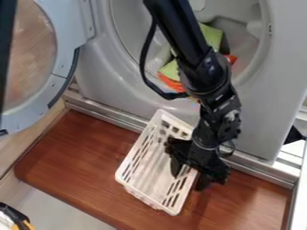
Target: Move the white basket to the left side of the table
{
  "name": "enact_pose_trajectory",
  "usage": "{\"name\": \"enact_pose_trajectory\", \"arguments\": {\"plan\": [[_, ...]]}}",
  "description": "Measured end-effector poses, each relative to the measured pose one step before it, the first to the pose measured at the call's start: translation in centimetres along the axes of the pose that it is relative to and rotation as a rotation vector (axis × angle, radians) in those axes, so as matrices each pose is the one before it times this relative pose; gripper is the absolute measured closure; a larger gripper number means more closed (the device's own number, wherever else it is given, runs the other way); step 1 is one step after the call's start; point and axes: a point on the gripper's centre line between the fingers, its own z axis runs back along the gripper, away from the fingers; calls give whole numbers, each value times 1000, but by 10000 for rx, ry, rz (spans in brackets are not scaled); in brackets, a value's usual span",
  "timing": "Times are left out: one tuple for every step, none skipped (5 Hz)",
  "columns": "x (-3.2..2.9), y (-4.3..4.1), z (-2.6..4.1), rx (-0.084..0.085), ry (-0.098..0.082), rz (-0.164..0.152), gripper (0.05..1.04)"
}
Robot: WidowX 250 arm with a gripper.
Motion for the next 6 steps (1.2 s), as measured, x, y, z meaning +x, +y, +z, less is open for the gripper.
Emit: {"name": "enact_pose_trajectory", "arguments": {"plan": [[-267, -15, 182, -86, -135, -69, 710], [-353, 441, 1330, 22, -291, -55, 897], [146, 430, 3304, -244, -729, -6, 985], [447, 2180, 4292, -101, -733, 318, 993], [-298, 4400, 1227, 228, 80, 605, 993], [-365, 3869, -1512, 327, 278, 521, 993]]}}
